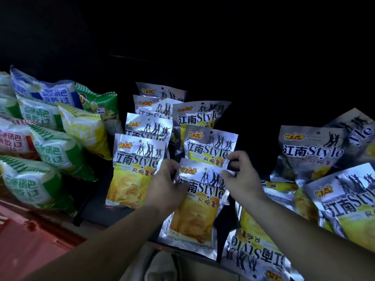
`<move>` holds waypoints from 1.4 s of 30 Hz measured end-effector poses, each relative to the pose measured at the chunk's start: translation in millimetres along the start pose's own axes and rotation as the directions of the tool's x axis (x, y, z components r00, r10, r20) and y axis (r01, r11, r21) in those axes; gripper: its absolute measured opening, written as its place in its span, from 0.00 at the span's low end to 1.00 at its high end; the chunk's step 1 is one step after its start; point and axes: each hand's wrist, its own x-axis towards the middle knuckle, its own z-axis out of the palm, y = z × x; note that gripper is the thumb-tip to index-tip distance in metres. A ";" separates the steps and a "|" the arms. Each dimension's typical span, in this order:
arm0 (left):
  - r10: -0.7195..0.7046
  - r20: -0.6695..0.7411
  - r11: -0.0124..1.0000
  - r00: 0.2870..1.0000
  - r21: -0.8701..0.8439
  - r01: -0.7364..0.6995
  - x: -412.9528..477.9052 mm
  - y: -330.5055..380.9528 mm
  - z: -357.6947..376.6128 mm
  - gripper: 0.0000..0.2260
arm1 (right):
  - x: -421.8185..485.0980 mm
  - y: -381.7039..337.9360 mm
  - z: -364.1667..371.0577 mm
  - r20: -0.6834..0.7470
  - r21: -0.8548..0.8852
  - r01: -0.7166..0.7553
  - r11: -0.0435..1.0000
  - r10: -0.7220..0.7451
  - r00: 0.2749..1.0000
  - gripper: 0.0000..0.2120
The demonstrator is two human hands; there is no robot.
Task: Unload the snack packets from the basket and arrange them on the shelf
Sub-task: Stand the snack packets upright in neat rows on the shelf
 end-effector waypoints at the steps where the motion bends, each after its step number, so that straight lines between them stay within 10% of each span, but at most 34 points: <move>1: -0.004 -0.003 1.000 1.000 -0.011 0.004 0.5 3.7 -2.6 0.18 | 0.8 -1.8 -1.4 -0.027 0.036 -0.013 0.999 0.014 1.000 0.14; 6: -0.061 -0.009 0.995 0.998 -0.079 0.060 13.7 22.7 -7.3 0.31 | 10.6 -15.8 -6.6 -0.058 0.166 -0.127 0.978 0.139 0.989 0.14; 11: -0.079 -0.011 0.997 0.997 -0.019 0.079 16.4 22.4 -12.3 0.10 | 16.3 -27.2 -4.6 0.044 0.100 -0.186 0.977 0.183 0.982 0.07; 36: -0.248 0.000 0.868 0.969 -0.444 0.222 6.3 36.8 -2.6 0.06 | 2.4 -24.6 -18.1 0.350 0.149 -0.419 0.896 0.348 0.870 0.09; 42: -0.274 -0.142 0.838 0.951 -0.521 0.163 11.4 31.6 3.6 0.05 | 34.9 -29.2 -27.2 0.088 0.220 -0.235 0.947 0.221 0.971 0.10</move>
